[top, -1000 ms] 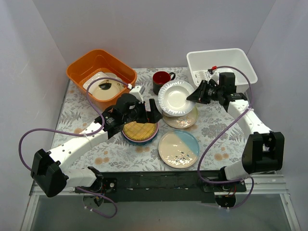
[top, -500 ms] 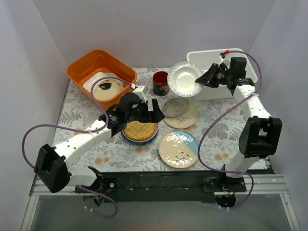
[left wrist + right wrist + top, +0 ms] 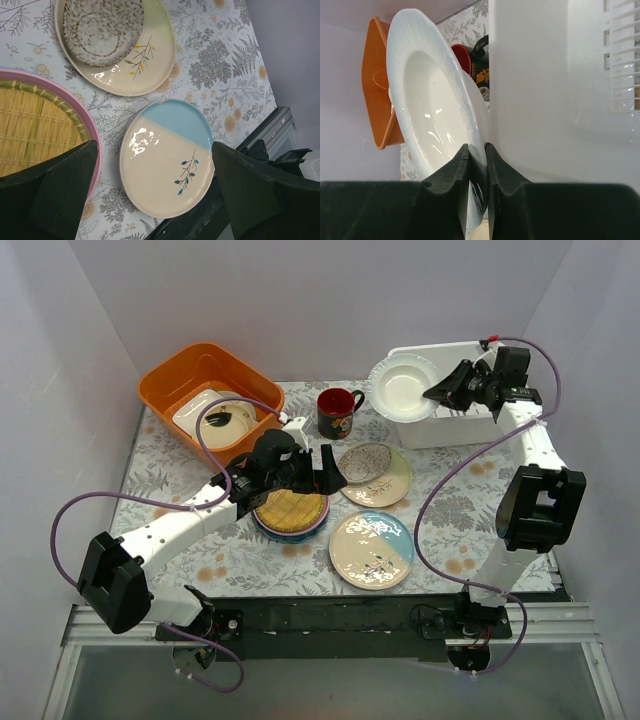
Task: Place the plates into the plastic bin on the countertop
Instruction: Place the plate in the plastic bin.
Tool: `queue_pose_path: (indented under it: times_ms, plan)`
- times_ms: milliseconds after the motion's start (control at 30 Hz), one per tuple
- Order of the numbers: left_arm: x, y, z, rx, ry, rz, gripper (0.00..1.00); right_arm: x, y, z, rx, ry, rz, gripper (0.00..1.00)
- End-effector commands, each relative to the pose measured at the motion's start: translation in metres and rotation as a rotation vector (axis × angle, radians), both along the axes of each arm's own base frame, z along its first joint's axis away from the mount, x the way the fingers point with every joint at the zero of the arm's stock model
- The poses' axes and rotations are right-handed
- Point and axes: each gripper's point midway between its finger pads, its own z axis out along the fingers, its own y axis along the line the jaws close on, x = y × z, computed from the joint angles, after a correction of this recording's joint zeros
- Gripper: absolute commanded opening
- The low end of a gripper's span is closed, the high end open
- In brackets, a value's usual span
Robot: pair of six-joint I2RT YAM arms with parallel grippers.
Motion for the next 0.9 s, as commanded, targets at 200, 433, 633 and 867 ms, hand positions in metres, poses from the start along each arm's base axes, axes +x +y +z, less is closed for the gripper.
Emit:
queue_pose_path:
  times_ms: [200,433,633,867]
  plan:
    - [0.007,-0.007,0.019,-0.027,-0.044,-0.025,0.98,0.032,-0.033,0.069,-0.003,-0.155,-0.081,0.01]
    - [0.007,-0.008,0.016,-0.025,-0.037,-0.027,0.98,0.042,-0.061,0.074,-0.020,-0.160,-0.166,0.01]
    - [0.006,-0.006,0.015,-0.019,-0.034,-0.020,0.98,0.043,-0.071,0.074,-0.016,-0.166,-0.192,0.01]
    - [0.005,-0.005,0.011,-0.021,-0.028,-0.014,0.98,0.043,-0.072,0.065,-0.012,-0.158,-0.192,0.01]
